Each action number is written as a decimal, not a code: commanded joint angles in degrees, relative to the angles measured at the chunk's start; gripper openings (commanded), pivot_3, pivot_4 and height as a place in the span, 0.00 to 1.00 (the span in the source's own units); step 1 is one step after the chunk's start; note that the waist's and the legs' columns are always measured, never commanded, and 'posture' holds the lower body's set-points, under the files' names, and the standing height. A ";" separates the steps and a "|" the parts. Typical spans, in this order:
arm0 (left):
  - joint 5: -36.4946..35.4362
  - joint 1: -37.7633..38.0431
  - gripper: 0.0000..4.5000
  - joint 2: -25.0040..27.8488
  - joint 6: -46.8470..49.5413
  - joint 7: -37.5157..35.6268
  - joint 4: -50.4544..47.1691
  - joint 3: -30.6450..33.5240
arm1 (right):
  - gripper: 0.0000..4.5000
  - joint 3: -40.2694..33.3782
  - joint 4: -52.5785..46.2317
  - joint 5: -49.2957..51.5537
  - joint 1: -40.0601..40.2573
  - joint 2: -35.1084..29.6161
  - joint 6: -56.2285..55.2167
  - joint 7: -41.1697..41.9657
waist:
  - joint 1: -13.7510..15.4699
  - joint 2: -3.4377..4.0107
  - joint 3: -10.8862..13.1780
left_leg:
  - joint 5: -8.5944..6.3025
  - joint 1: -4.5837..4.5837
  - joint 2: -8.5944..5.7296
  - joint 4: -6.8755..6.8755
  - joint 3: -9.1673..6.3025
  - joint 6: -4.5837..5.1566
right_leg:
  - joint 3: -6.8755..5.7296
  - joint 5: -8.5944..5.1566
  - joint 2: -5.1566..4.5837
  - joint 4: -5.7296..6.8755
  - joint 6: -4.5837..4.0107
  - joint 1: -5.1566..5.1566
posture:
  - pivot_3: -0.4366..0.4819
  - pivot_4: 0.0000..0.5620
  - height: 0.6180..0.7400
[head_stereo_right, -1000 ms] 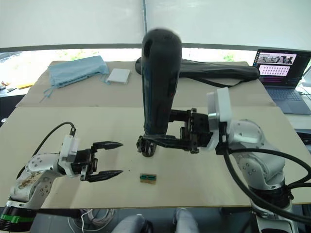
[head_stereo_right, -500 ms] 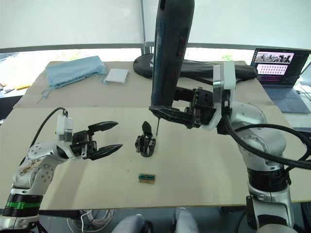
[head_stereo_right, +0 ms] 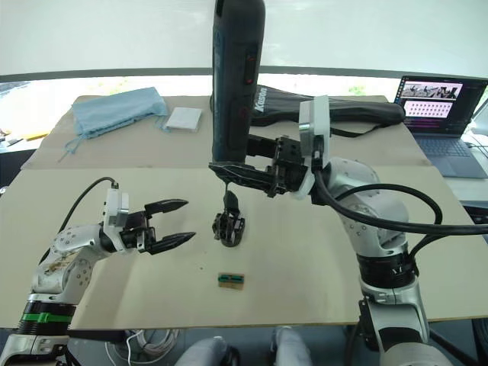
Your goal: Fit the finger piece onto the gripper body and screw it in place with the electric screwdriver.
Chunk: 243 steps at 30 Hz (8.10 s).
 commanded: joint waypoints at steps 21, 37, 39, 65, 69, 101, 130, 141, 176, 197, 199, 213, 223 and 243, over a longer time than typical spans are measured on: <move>4.51 -0.55 1.00 -2.23 -5.32 -2.19 3.10 -2.79 | 0.42 2.55 2.98 -6.50 -0.72 6.04 -4.31 2.44 | -0.84 0.03 0.01 | 0.07 0.02 0.01 -0.02 0.00 -0.12 | -0.24 -0.01 0.10 0.04 -0.03 -0.01 | 0.48 0.27 1.00; 5.02 0.39 1.00 -2.57 -6.40 -2.59 3.39 -3.27 | 0.42 3.13 5.71 -8.33 -1.57 7.03 -4.73 4.93 | -0.85 0.03 0.02 | 0.07 0.02 0.01 -0.02 0.00 -0.12 | -0.24 -0.01 0.09 0.05 -0.03 -0.02 | 0.48 0.27 1.00; 5.04 0.50 1.00 -2.64 -6.43 -2.51 3.32 -3.31 | 0.42 3.07 5.85 -8.39 -1.63 7.04 -4.65 5.20 | -0.85 0.03 0.02 | 0.07 0.02 0.01 -0.02 0.00 -0.12 | -0.24 -0.01 0.08 0.05 -0.03 -0.02 | 0.48 0.27 1.00; 4.99 1.48 1.00 -2.86 -6.05 -0.89 1.86 -3.97 | 0.42 3.42 5.91 -8.20 -1.68 6.80 -3.21 5.98 | -0.83 0.03 0.02 | 0.07 0.02 0.01 -0.02 -0.01 -0.12 | -0.22 -0.01 0.05 0.06 -0.03 -0.03 | 0.48 0.27 1.00; 5.01 1.79 1.00 -2.78 -6.18 -0.67 1.66 -4.20 | 0.42 3.28 5.80 -7.72 -1.68 6.77 -2.83 6.28 | -0.84 0.03 0.02 | 0.07 0.02 0.01 -0.02 -0.01 -0.12 | -0.21 -0.01 0.06 0.06 -0.03 -0.03 | 0.48 0.27 1.00; 5.73 2.26 1.00 -3.01 -6.50 -0.15 1.59 -4.61 | 0.42 3.67 7.68 -9.86 -1.86 7.17 -4.36 7.24 | -0.81 0.03 0.02 | 0.06 0.02 0.01 -0.03 -0.01 -0.12 | -0.13 -0.01 0.03 0.06 -0.03 -0.03 | 0.48 0.27 1.00; 5.84 2.34 1.00 -3.20 -6.31 -0.11 1.52 -4.71 | 0.42 3.98 8.03 -9.73 -2.24 6.81 -4.34 8.69 | -0.82 0.03 0.01 | 0.06 0.01 0.01 -0.03 -0.01 -0.11 | 0.05 -0.01 0.02 0.06 -0.03 -0.04 | 0.48 0.27 1.00; 5.84 2.25 1.00 -3.36 -6.05 0.24 1.29 -4.78 | 0.42 4.05 7.95 -9.03 -2.05 7.04 -3.61 9.00 | -0.82 0.03 0.02 | 0.06 0.01 0.02 -0.03 -0.01 -0.11 | 0.06 -0.01 0.02 0.06 -0.03 -0.05 | 0.48 0.27 1.00; 8.63 1.99 1.00 -4.13 -7.05 0.90 3.59 -5.58 | 0.42 5.16 10.56 -11.39 -2.18 7.48 -4.97 9.02 | -0.82 0.03 0.01 | 0.06 0.02 0.01 -0.03 -0.01 -0.11 | 0.08 -0.01 0.00 0.07 -0.03 -0.05 | 0.48 0.27 1.00; 16.39 -10.06 1.00 -11.08 -14.50 0.25 22.75 -11.38 | 0.42 5.23 10.08 -11.70 -2.21 7.36 -4.64 9.65 | -0.79 0.02 0.01 | 0.07 0.02 0.00 0.00 -0.01 -0.10 | 0.07 0.00 -0.02 0.37 -0.03 -0.05 | 0.48 0.27 1.00; 16.52 -11.08 1.00 -11.56 -15.73 0.00 25.09 -11.27 | 0.42 5.25 9.99 -11.71 -2.19 7.37 -4.58 9.58 | -0.81 0.02 0.01 | 0.07 0.01 0.01 -0.01 -0.01 -0.10 | 0.08 0.00 -0.02 0.44 -0.03 -0.05 | 0.48 0.27 1.00; 16.82 -13.09 1.00 -13.99 -20.17 -1.58 30.65 -11.61 | 0.42 5.31 9.59 -11.76 -1.92 7.27 -4.29 9.15 | -0.66 0.01 0.00 | 0.06 0.01 -0.01 0.02 -0.03 -0.08 | 0.13 0.00 -0.11 0.43 -0.03 -0.05 | 0.48 0.27 1.00; 17.46 -13.77 0.88 -14.42 -19.41 -2.57 30.50 -12.50 | 0.42 5.57 9.57 -11.95 -1.73 7.31 -4.28 8.96 | -0.71 0.01 0.00 | 0.05 0.01 0.00 0.01 -0.03 -0.06 | 0.16 0.00 -0.11 0.44 -0.03 -0.05 | 0.48 0.27 1.00; 19.75 -12.97 0.54 -14.47 -18.31 -0.12 28.08 -13.48 | 0.42 8.11 11.23 -15.31 0.07 6.73 -5.43 7.93 | -0.53 -0.01 -0.02 | 0.04 0.02 -0.01 0.03 -0.04 -0.04 | 0.19 0.00 -0.13 0.43 -0.03 -0.04 | 0.48 0.27 1.00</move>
